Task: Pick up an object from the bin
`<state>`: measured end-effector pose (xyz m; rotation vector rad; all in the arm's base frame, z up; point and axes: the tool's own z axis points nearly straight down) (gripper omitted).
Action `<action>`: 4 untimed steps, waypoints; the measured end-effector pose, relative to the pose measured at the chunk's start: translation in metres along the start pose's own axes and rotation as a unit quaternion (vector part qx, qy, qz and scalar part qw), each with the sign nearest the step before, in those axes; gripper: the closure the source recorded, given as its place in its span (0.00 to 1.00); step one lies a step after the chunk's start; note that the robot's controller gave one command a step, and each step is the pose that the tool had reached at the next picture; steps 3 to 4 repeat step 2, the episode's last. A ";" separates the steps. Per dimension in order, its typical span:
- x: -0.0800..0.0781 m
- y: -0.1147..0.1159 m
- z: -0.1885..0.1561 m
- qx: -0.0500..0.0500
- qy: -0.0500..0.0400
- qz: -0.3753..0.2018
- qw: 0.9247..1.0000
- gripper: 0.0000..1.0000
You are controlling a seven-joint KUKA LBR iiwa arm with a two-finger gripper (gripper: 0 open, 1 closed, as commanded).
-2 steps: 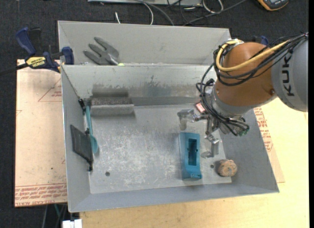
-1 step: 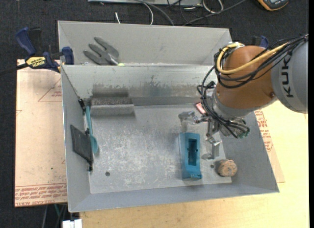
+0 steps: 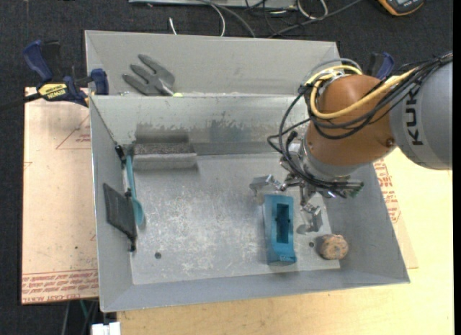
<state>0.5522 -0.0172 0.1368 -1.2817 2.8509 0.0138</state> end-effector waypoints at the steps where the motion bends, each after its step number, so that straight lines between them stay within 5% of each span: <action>1: -0.001 -0.005 0.027 0.000 0.000 -0.046 0.999 0.00; 2: 0.001 -0.008 0.066 0.000 -0.002 -0.193 0.981 1.00; 4: 0.001 -0.008 0.066 0.000 -0.002 -0.193 0.981 1.00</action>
Offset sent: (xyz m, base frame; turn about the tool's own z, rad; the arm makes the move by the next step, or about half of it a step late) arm 0.0051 -0.0064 -0.0668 -0.3935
